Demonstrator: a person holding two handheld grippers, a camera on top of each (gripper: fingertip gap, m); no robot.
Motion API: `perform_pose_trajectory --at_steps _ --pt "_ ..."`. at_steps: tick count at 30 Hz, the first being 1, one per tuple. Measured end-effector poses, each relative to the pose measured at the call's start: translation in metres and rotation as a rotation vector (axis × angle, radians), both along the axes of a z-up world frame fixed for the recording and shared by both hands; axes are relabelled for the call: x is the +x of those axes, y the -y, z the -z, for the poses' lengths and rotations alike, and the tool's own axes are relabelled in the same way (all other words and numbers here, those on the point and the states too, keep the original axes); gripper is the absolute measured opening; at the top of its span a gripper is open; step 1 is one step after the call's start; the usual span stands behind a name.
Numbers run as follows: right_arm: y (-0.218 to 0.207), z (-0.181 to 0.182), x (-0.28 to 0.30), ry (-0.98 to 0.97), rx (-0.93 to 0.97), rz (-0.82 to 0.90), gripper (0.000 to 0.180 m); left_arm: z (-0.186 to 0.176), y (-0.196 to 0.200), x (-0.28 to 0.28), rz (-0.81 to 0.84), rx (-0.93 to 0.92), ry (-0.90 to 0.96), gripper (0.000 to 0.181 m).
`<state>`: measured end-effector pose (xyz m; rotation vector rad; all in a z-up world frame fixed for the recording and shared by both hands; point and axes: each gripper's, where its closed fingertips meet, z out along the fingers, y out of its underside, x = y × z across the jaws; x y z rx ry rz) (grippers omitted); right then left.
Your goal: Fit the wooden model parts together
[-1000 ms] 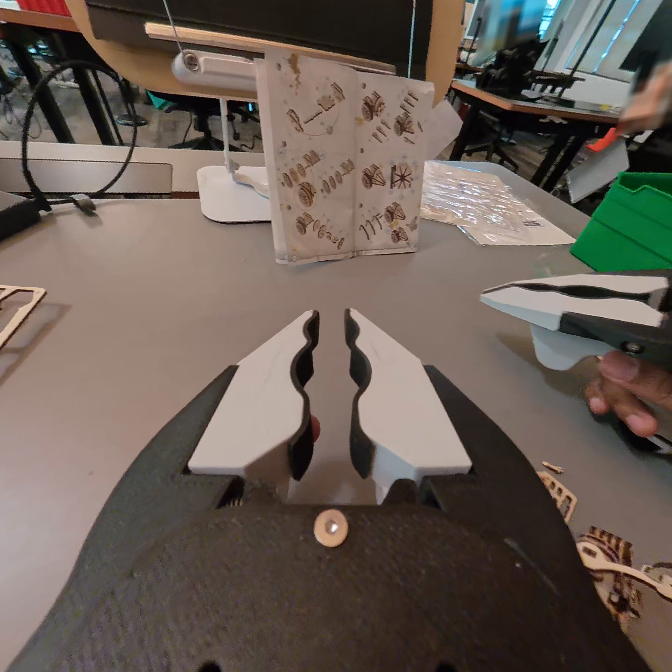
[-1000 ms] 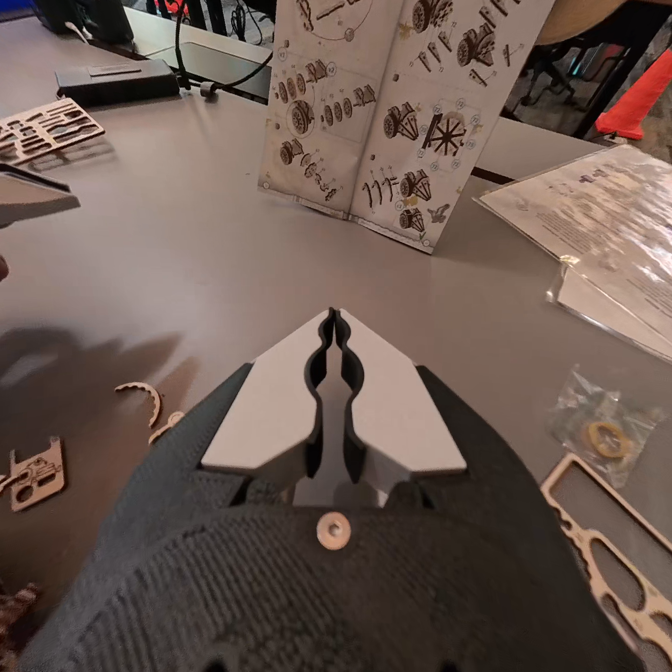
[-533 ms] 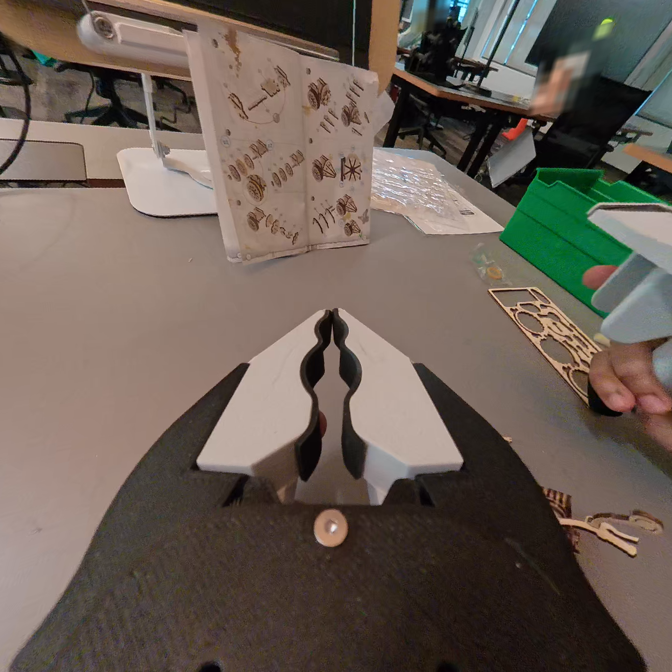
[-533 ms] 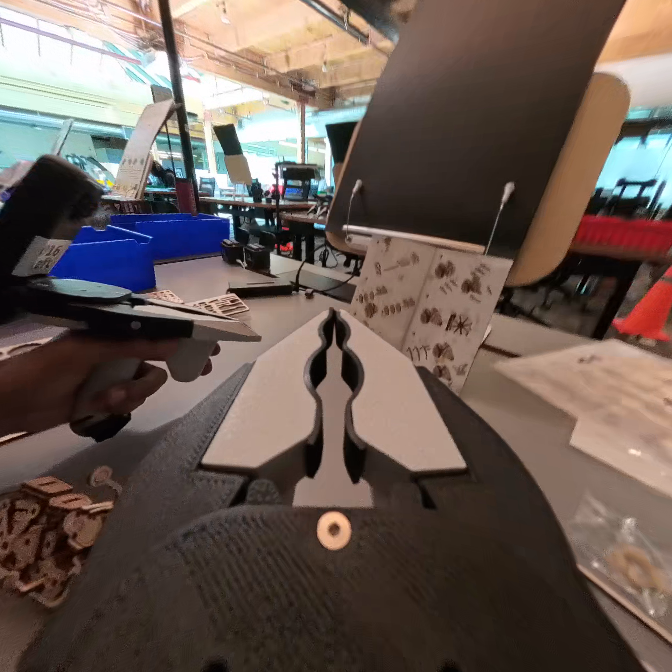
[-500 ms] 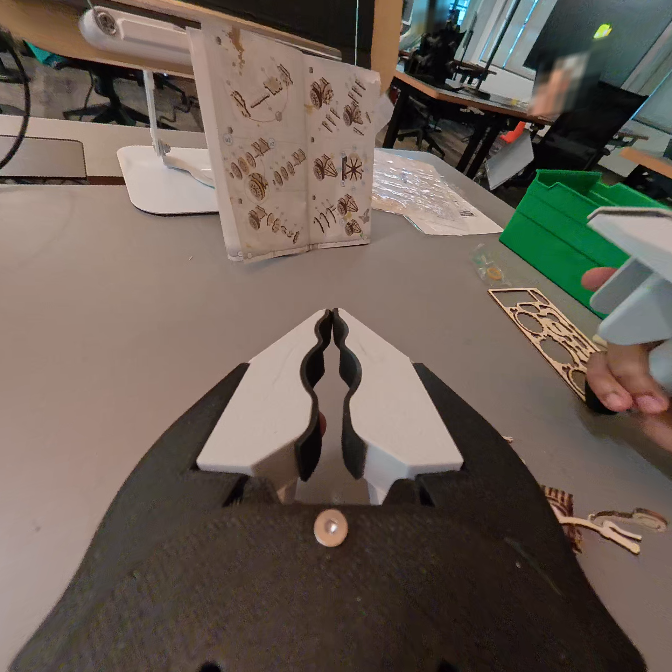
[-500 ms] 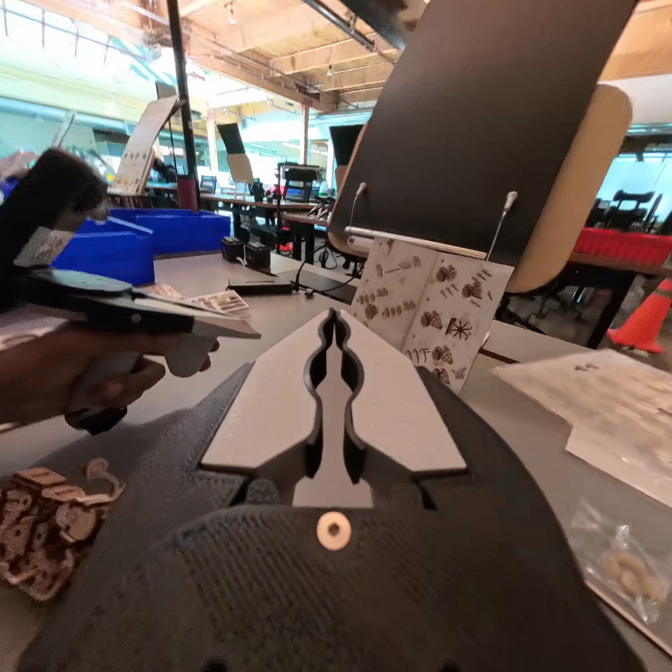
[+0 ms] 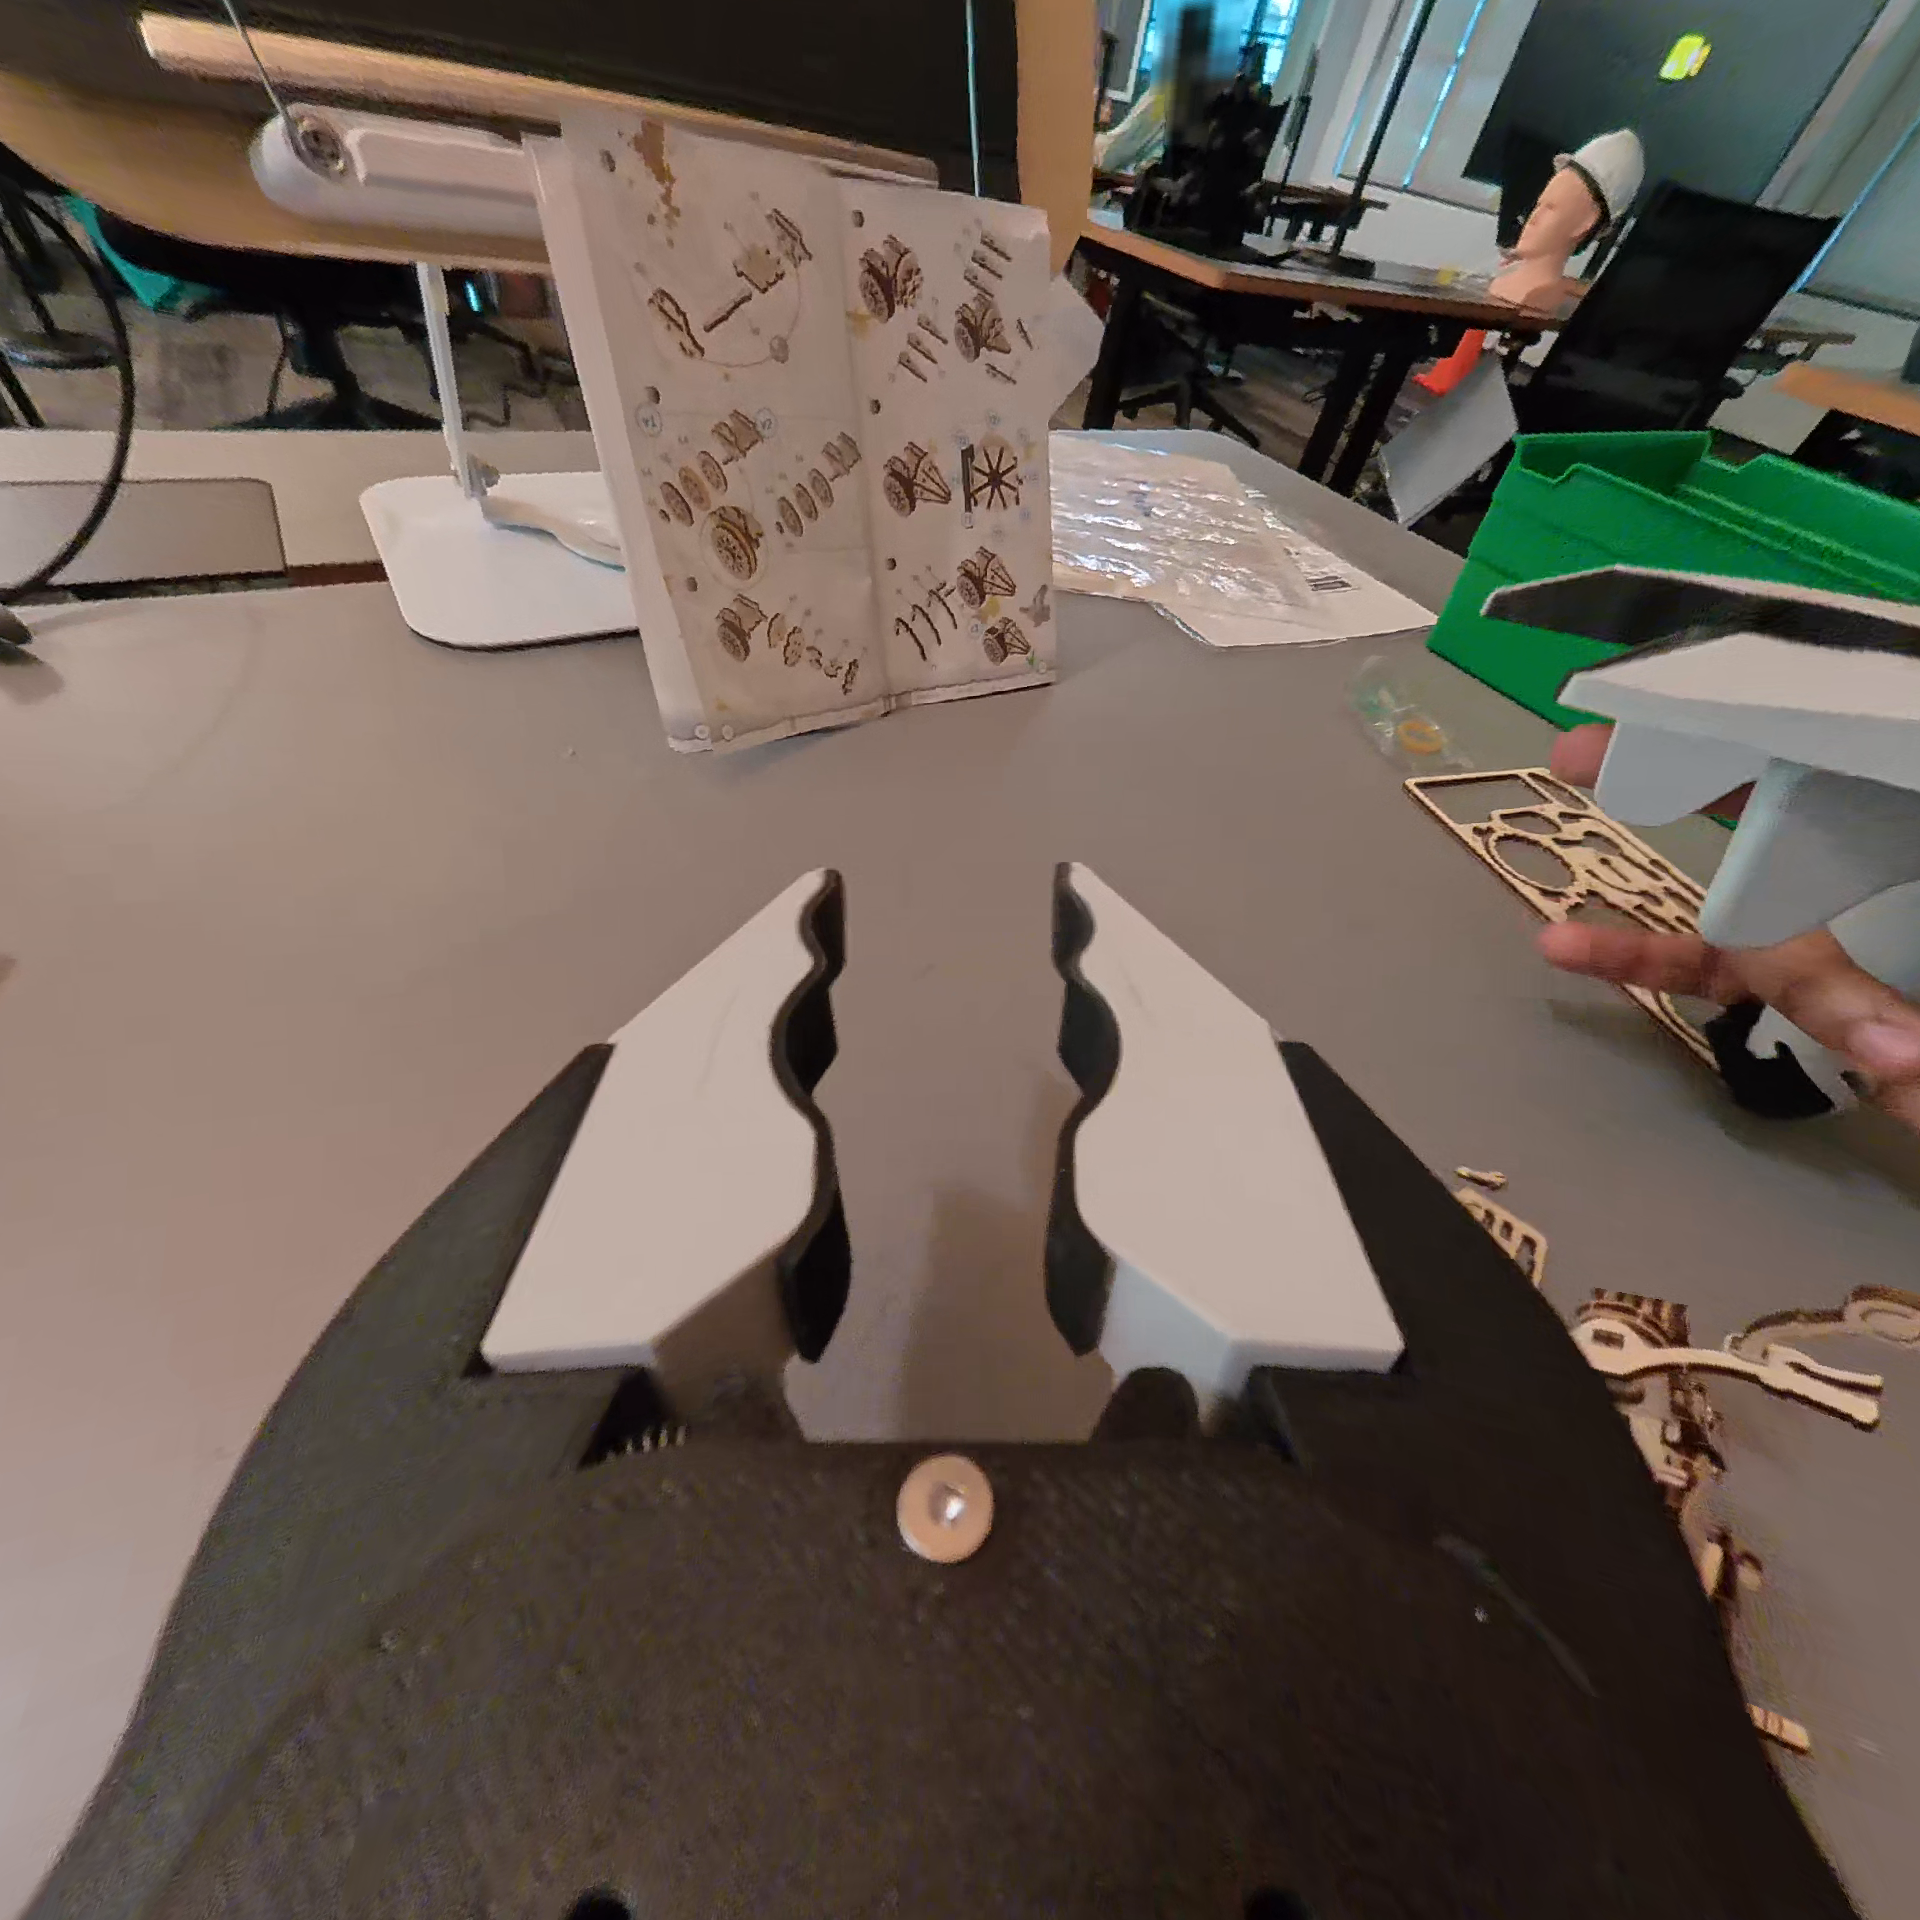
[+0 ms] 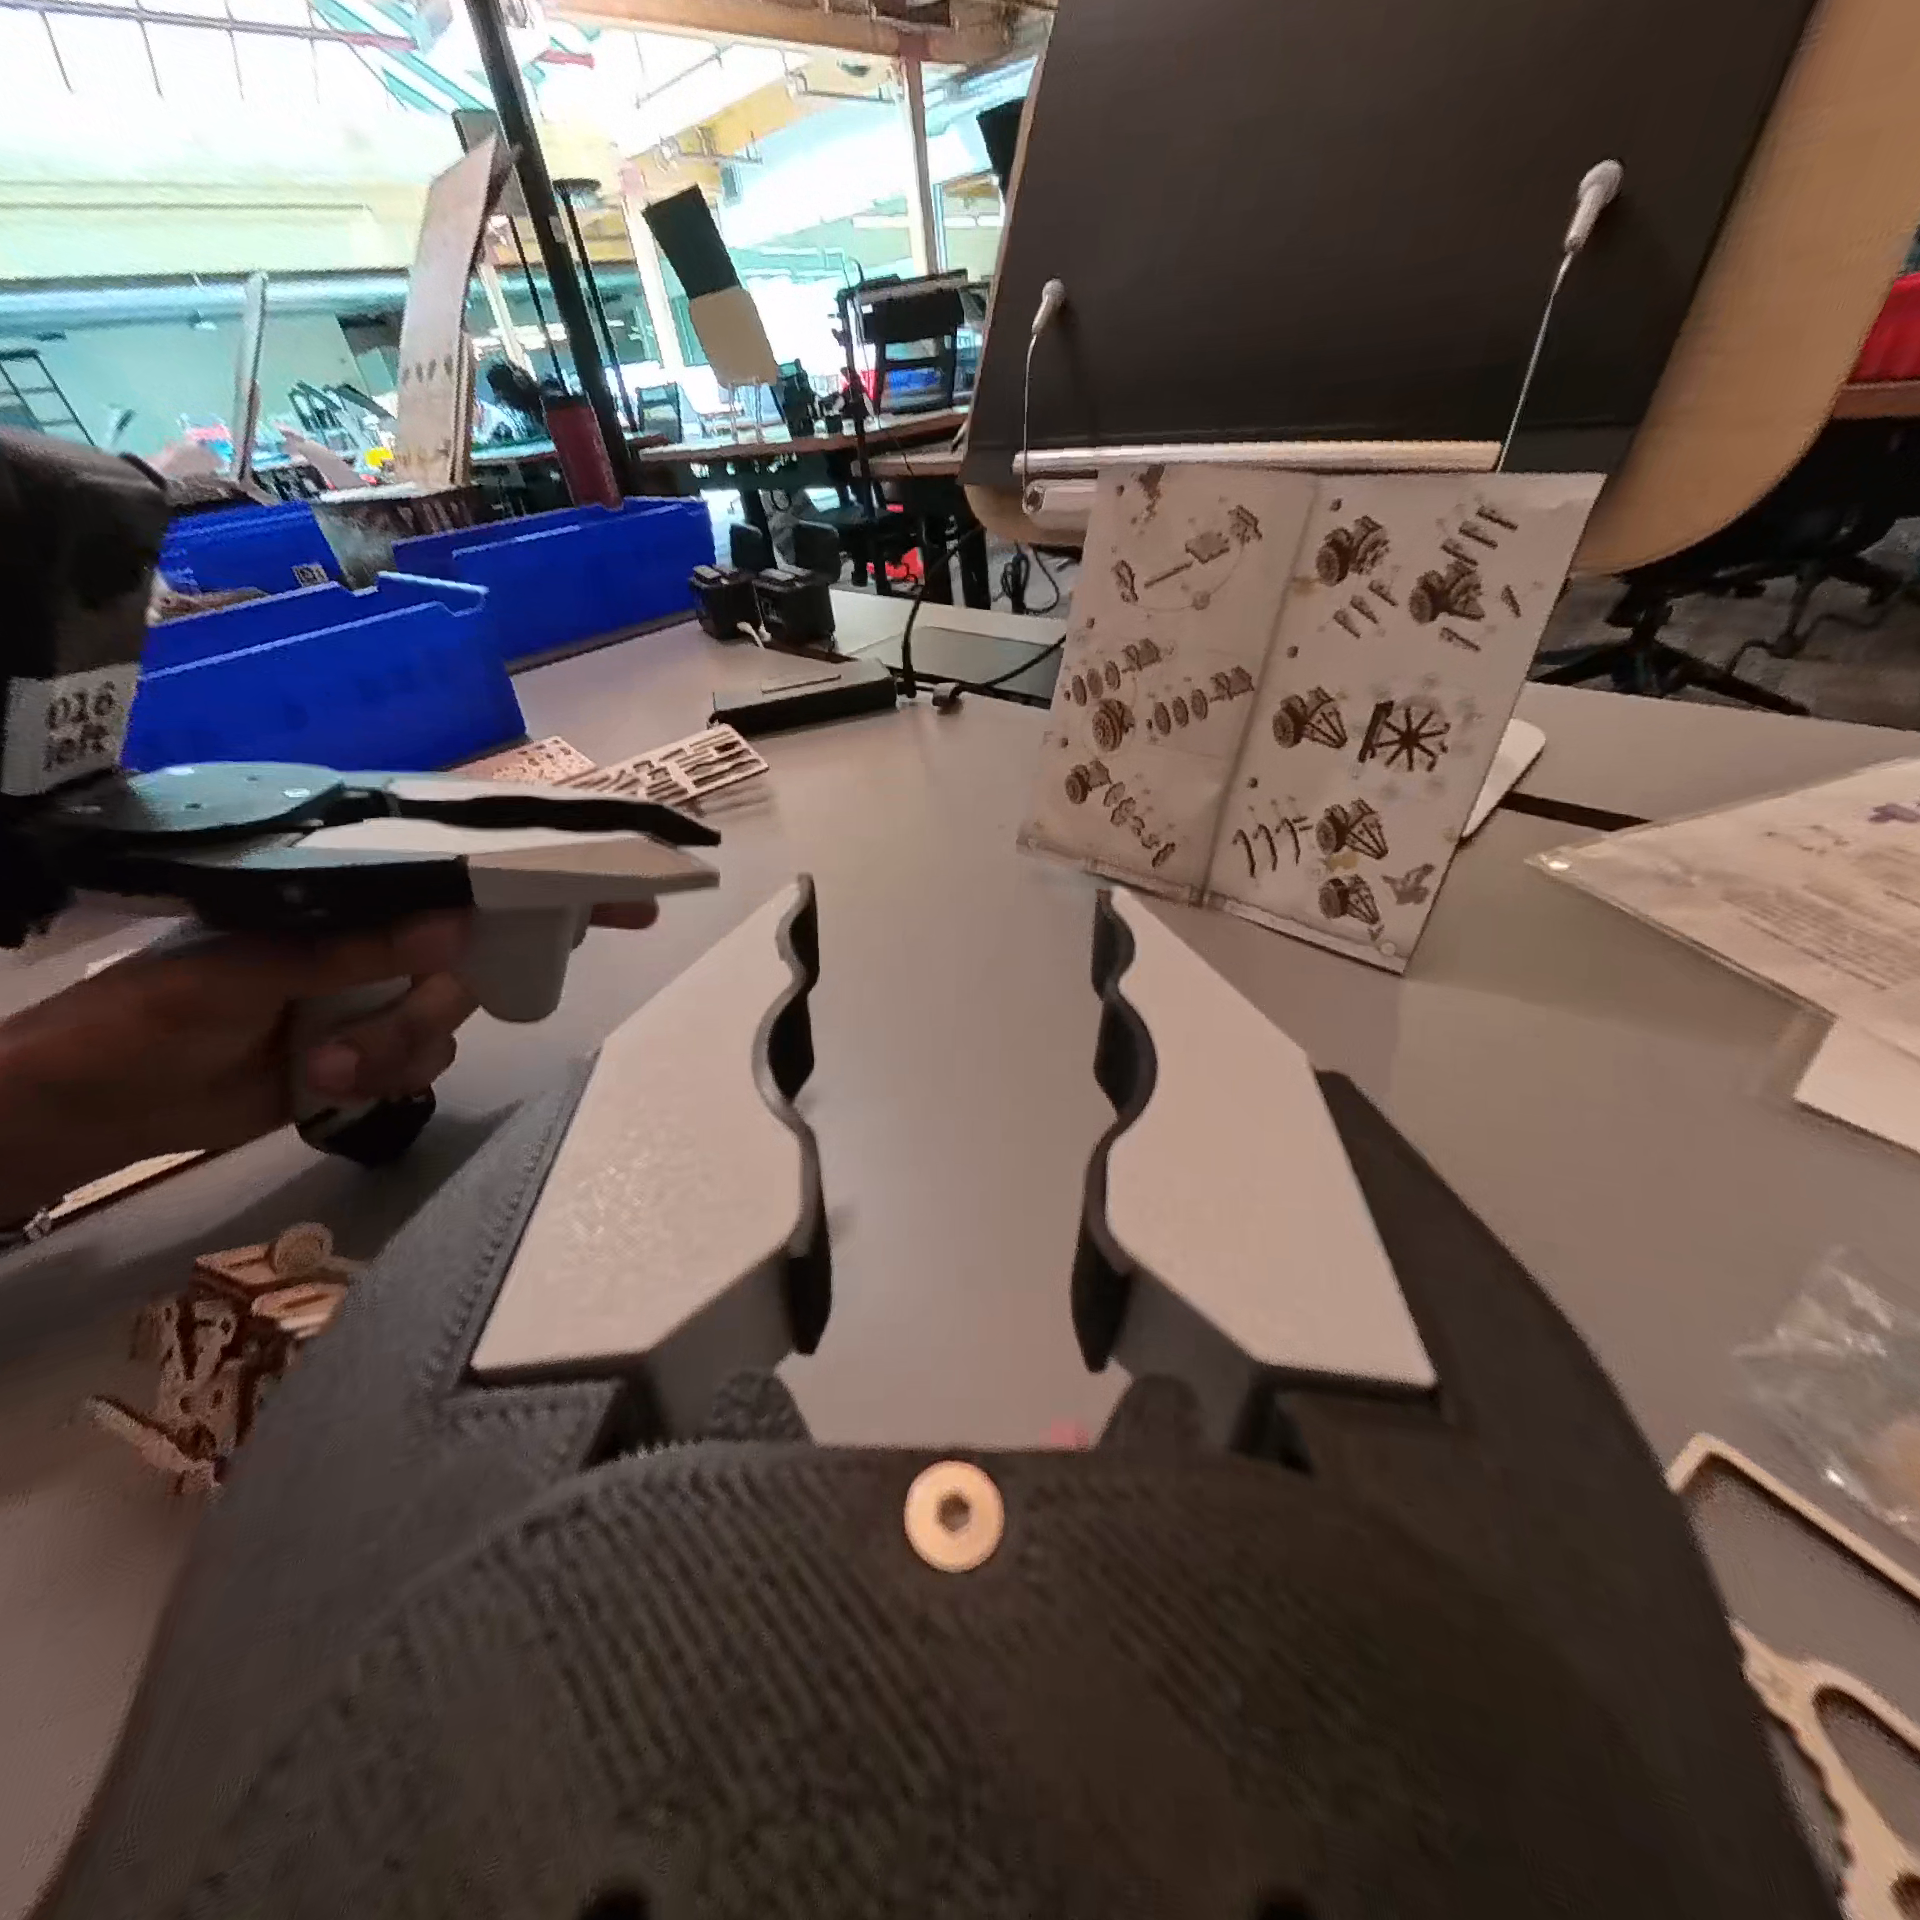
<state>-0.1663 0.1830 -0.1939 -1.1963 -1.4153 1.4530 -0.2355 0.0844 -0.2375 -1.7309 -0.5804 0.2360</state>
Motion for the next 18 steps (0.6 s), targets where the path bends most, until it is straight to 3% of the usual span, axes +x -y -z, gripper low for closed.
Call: perform_pose_trajectory --at_steps 2,4,10,14,18 --pt "0.002 0.004 0.001 0.016 0.008 0.015 0.051 -0.005 0.0 0.002 -0.003 0.009 -0.029 0.018" --pt "0.002 0.011 -0.002 0.039 0.017 0.044 0.05 -0.006 -0.002 0.005 0.011 0.004 -0.03 0.013" --pt "0.0 0.035 -0.012 0.106 0.193 0.066 0.042 -0.003 -0.009 0.014 0.036 0.086 0.085 0.041" --pt "-0.002 0.031 -0.01 0.073 0.189 0.064 0.037 -0.011 -0.008 0.015 0.024 0.178 0.1 0.039" --pt "-0.003 0.019 -0.007 0.023 0.123 0.048 0.008 -0.009 -0.013 0.019 0.067 0.161 0.109 0.036"
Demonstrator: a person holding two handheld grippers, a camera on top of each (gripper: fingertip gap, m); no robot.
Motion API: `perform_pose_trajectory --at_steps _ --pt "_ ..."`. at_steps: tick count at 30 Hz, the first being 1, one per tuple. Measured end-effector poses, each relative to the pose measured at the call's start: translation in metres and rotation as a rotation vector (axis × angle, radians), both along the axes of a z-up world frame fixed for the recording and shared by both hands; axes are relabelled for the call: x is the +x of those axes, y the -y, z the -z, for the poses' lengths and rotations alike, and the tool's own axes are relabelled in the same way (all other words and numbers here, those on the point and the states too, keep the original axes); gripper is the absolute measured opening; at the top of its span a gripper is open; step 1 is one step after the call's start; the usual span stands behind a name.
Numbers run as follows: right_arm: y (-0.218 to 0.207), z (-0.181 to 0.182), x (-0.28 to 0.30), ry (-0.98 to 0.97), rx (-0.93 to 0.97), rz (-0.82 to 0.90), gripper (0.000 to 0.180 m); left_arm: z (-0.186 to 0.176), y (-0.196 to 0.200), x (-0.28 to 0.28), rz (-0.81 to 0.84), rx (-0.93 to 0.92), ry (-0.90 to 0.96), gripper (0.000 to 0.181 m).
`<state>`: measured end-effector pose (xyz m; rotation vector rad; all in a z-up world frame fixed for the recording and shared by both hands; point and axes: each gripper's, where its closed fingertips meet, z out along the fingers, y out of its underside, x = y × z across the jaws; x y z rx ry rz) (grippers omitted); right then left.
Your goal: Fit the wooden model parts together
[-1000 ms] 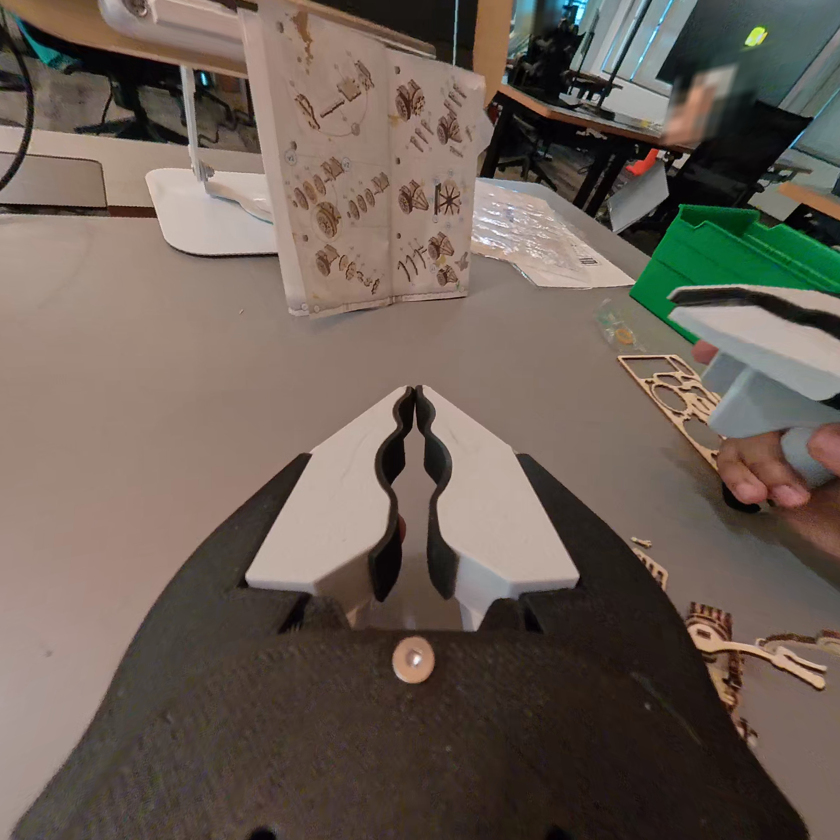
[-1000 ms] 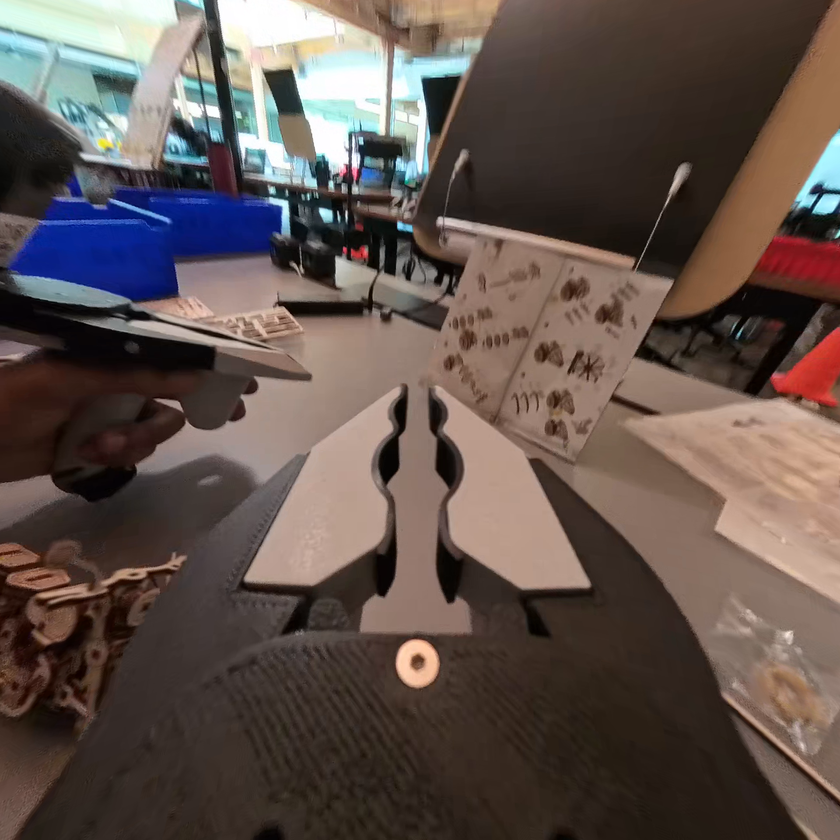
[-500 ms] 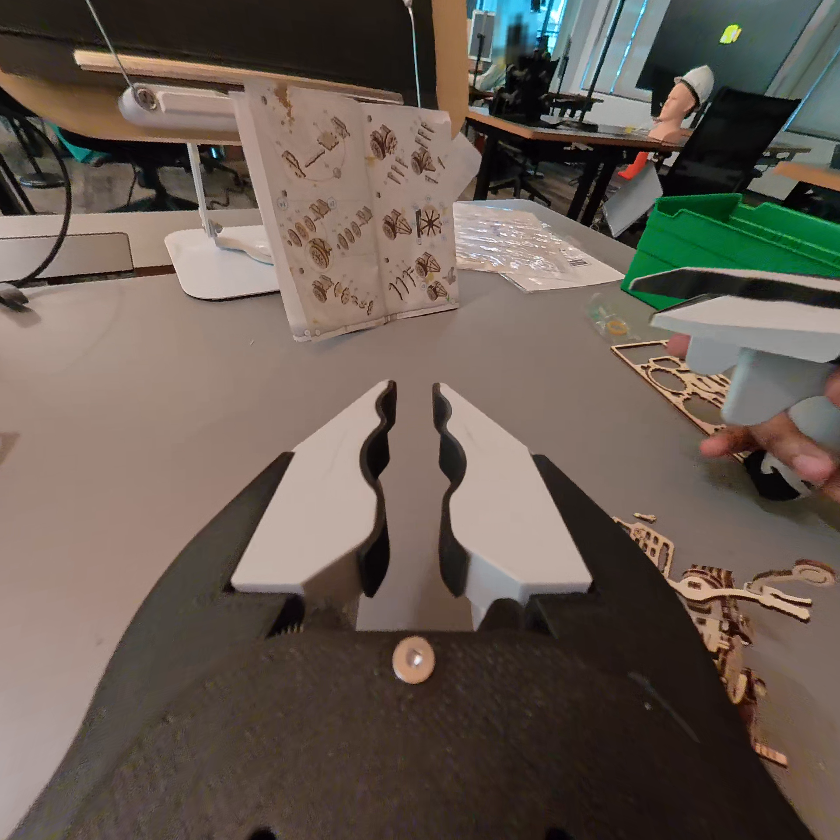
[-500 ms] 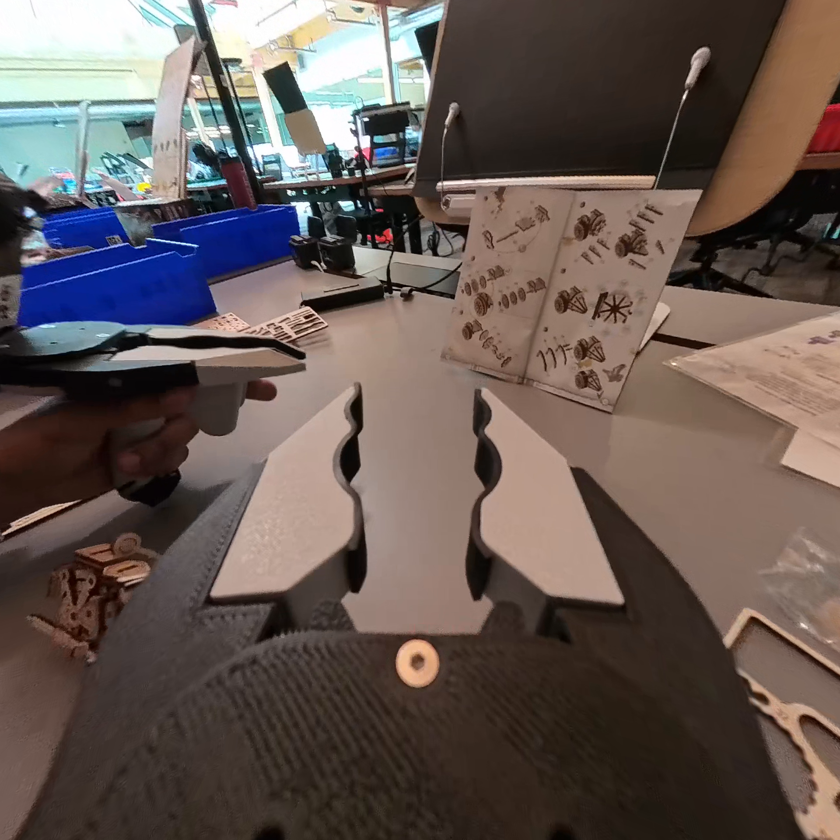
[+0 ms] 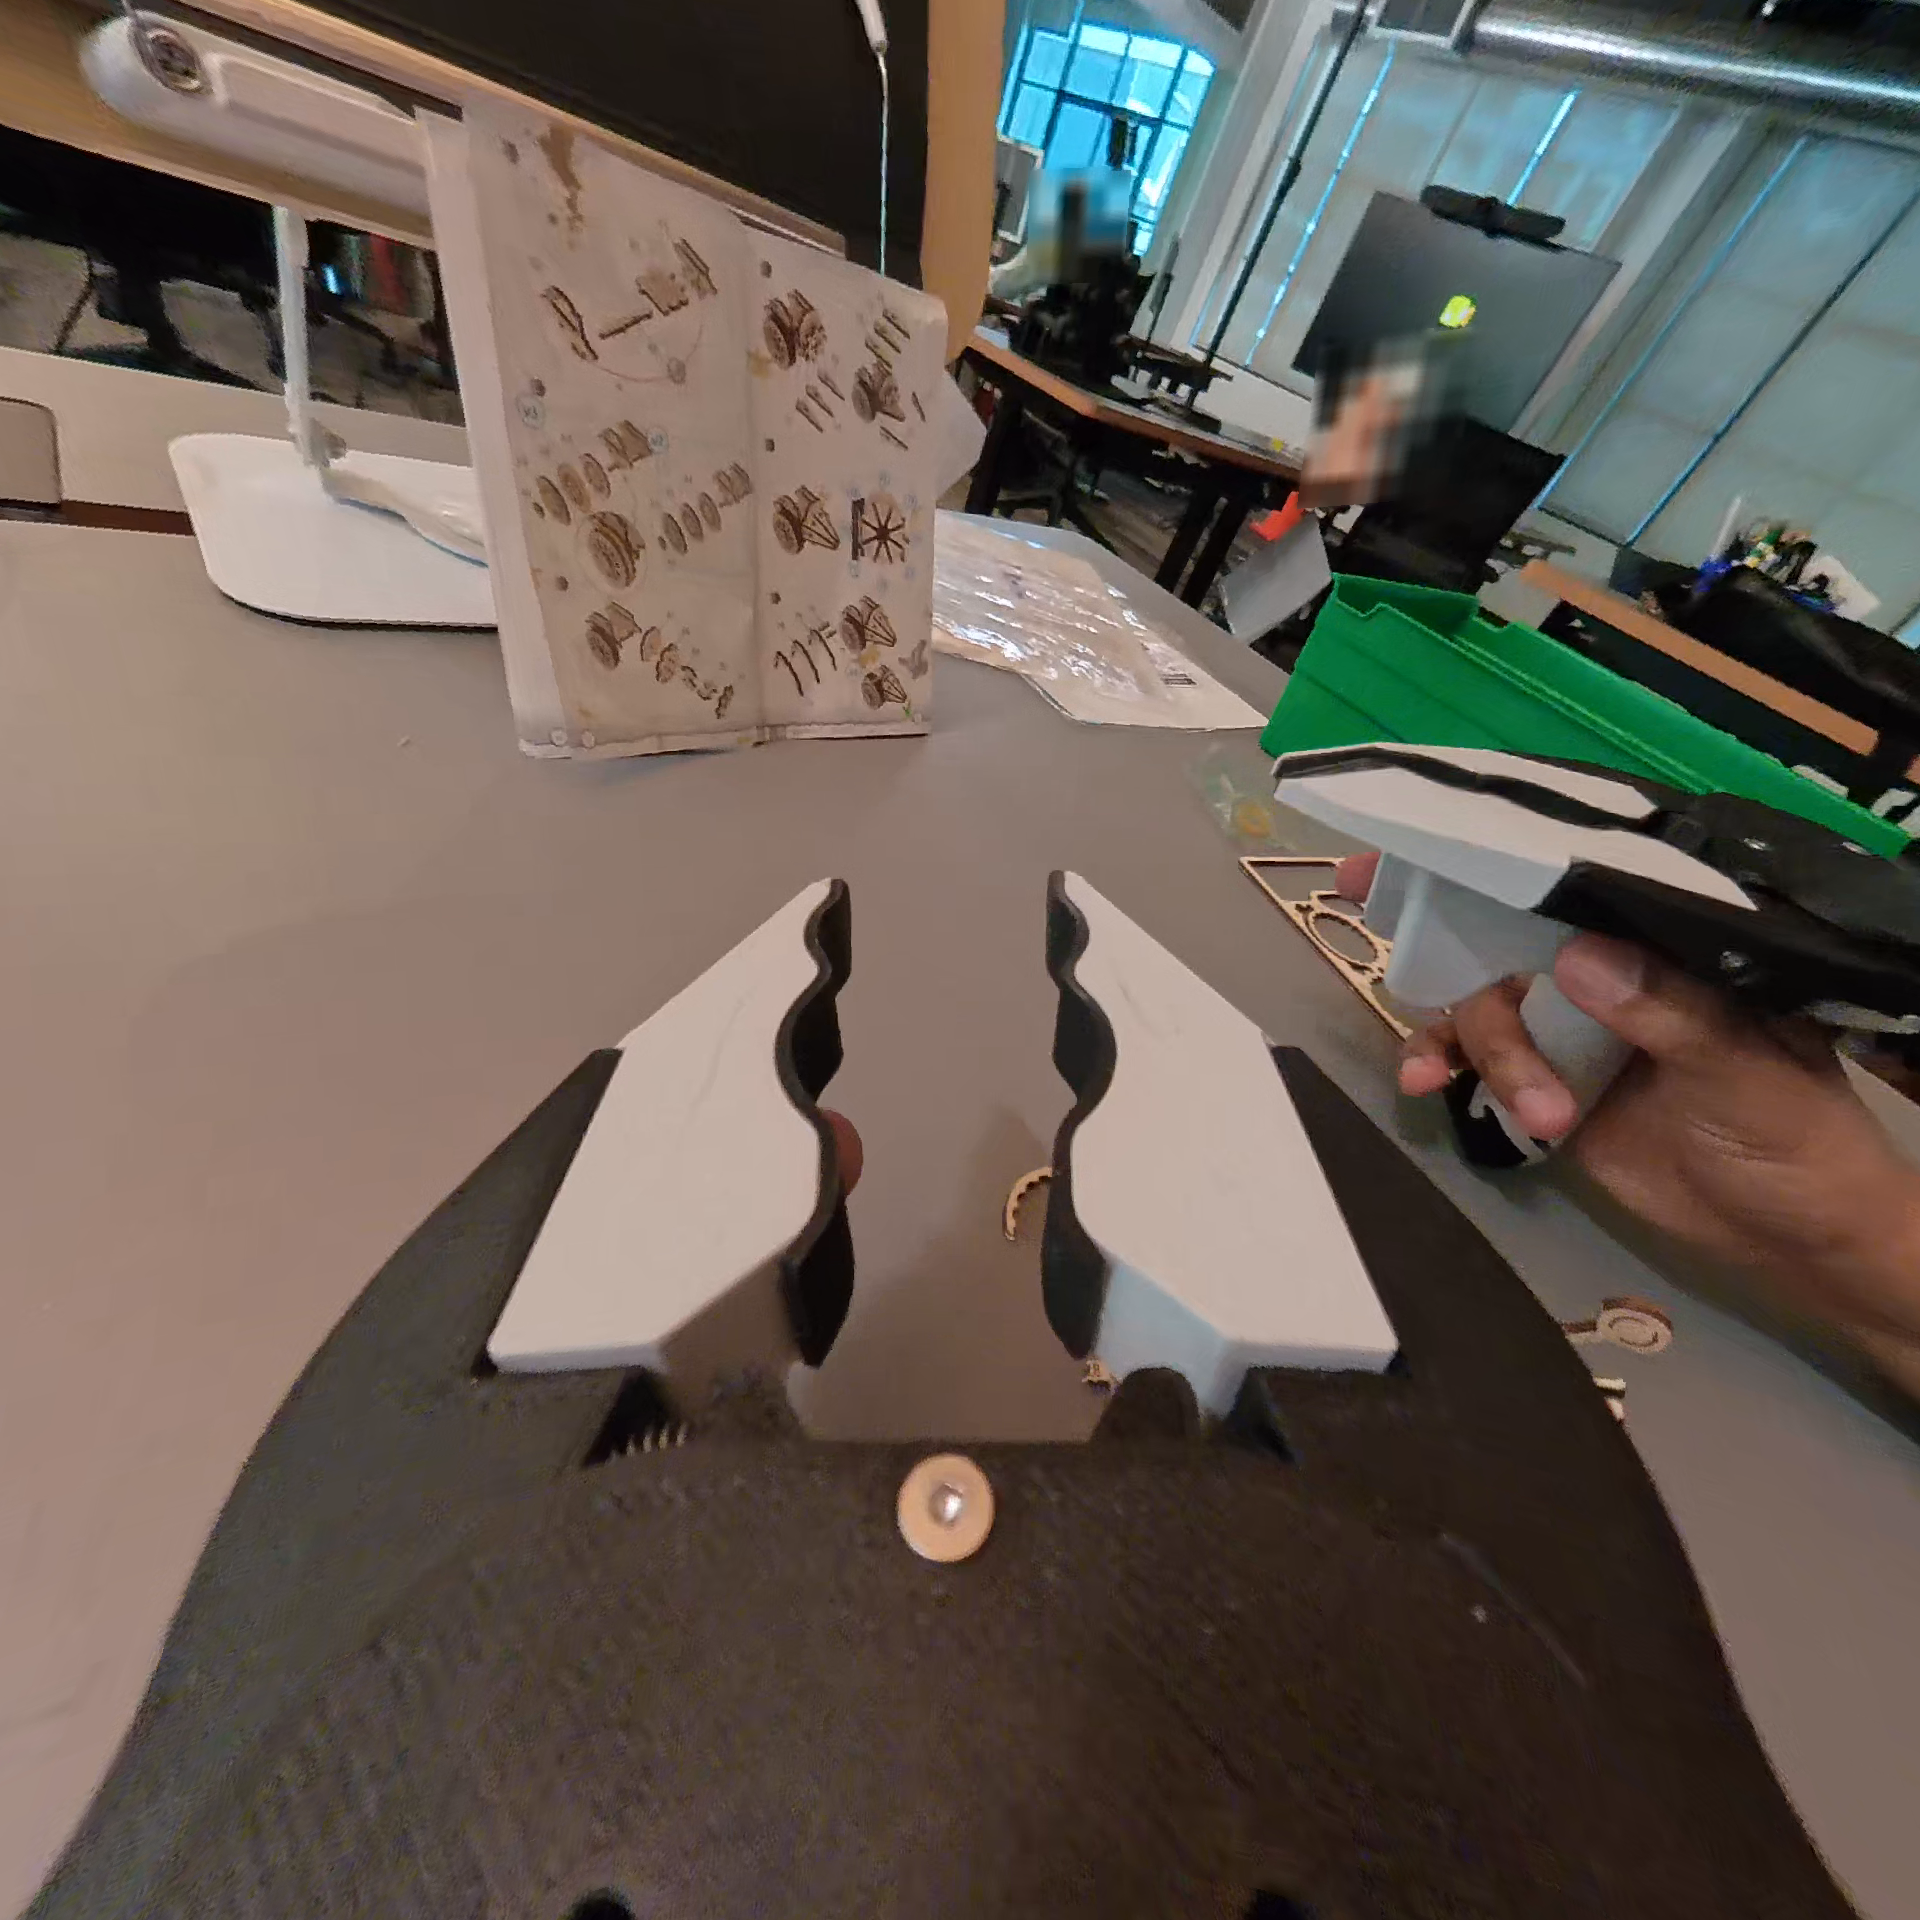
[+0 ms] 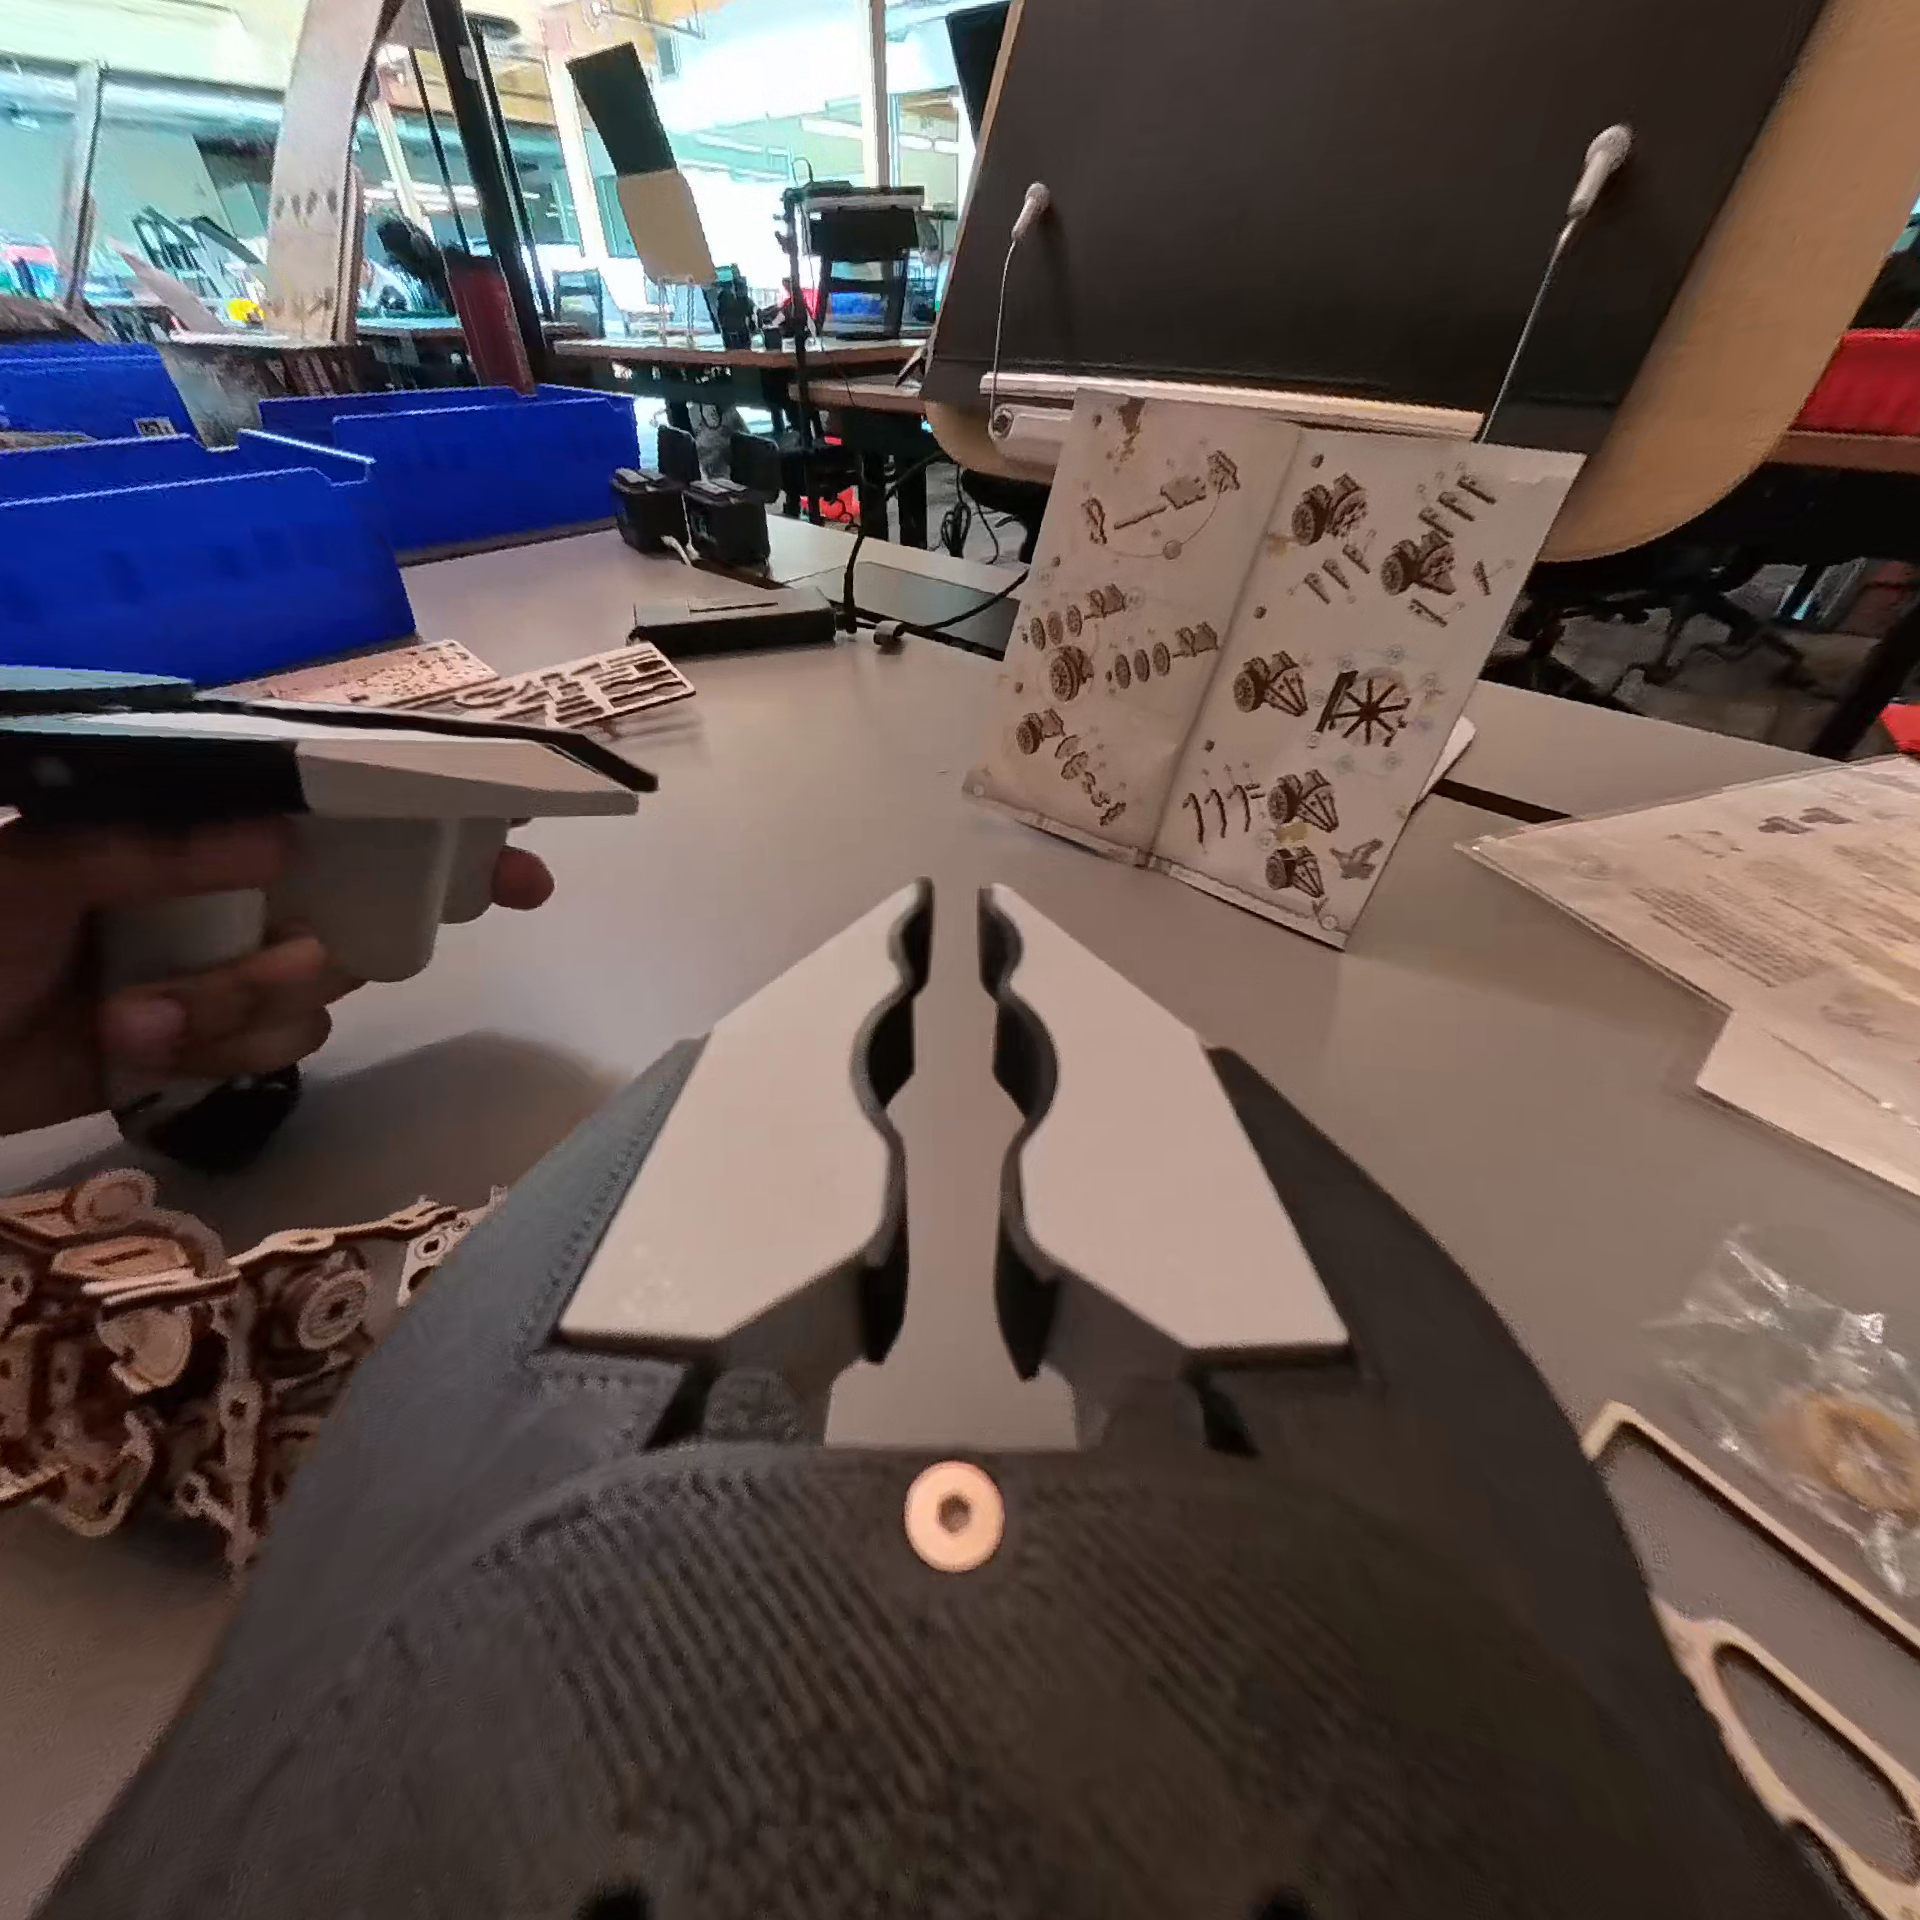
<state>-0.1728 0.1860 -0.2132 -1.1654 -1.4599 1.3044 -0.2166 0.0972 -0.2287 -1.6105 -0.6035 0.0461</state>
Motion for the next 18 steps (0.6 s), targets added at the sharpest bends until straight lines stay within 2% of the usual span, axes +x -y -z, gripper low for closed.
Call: perform_pose_trajectory --at_steps 1,4,6,8,9,12,18 --pt "-0.001 0.0 0.0 0.002 0.003 0.006 0.001 -0.001 0.001 -0.001 -0.002 0.009 0.004 0.033" --pt "-0.014 0.008 -0.004 0.035 0.044 0.1 0.0 0.006 0.009 -0.015 -0.099 -0.012 0.054 0.0" --pt "-0.017 0.011 -0.005 0.039 0.075 0.135 0.012 0.009 0.008 -0.017 -0.123 -0.047 0.048 0.0" --pt "-0.013 0.013 -0.004 0.042 0.11 0.123 0.037 0.01 0.006 -0.015 -0.121 -0.076 0.021 0.0" --pt "-0.01 0.014 -0.004 0.047 0.123 0.108 0.04 0.01 0.005 -0.014 -0.126 -0.089 0.007 0.0" --pt "-0.005 0.017 -0.003 0.066 0.126 0.09 0.042 0.012 0.006 -0.017 -0.17 -0.128 -0.013 0.0" --pt "-0.002 0.026 -0.005 0.122 0.144 0.076 0.033 0.02 0.008 -0.023 -0.23 -0.201 -0.016 0.0"
